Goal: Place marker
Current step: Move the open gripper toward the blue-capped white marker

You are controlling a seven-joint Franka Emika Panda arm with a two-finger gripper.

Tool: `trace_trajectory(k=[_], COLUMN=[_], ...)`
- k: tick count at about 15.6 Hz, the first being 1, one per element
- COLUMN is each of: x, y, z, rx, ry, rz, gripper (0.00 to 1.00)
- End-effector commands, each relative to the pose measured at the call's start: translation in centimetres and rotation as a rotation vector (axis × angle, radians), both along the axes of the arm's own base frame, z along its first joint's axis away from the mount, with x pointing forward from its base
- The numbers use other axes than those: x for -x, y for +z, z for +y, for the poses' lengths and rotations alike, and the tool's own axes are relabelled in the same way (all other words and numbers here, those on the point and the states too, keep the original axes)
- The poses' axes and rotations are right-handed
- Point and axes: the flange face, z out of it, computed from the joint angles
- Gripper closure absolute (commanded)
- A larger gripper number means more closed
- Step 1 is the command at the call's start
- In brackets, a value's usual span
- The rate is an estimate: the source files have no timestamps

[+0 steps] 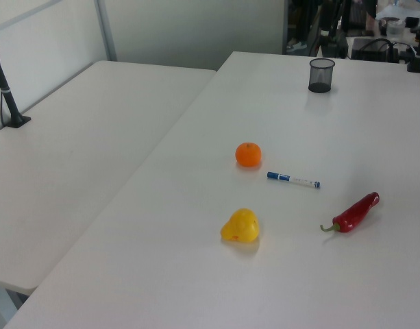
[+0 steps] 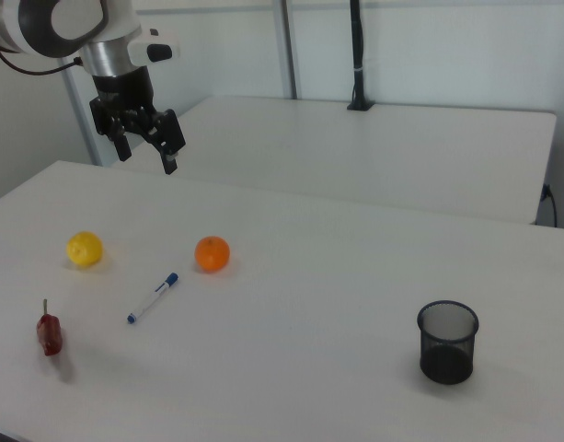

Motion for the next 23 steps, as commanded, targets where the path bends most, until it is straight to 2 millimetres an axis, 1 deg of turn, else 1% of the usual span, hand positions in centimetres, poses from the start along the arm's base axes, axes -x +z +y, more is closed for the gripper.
trace_trajectory(k=[1,4,5,7,8,9,11,14,17,19,23], x=[-0.4,-0.5,-0.5,-0.5,-0.5,-0.7,-0.8,-1.8,-3.4,-3.9,-4.6], y=[-1.0,-1.1,-1.2,-1.4,-1.7,-2.4,-3.0,-5.5,-9.5,-12.5,-16.1], z=[0.8,0.9,1.4,1.6,1.9,2.2,2.8,4.5,6.8,8.4,10.2], rx=[0.019,0.019,0.021,0.040,0.057,0.064,0.066,0.057,0.054,0.054,0.059], ry=[0.034,0.037,0.046,0.058,0.069,0.089,0.123,0.153,0.181,0.178,0.184], rz=[-0.003,0.000,0.003,0.007,0.011,0.024,0.033,0.073,0.066,0.062,0.063], gripper=[0.00,0.00,0.00,0.00,0.00,0.00,0.00,0.00,0.00,0.00,0.00])
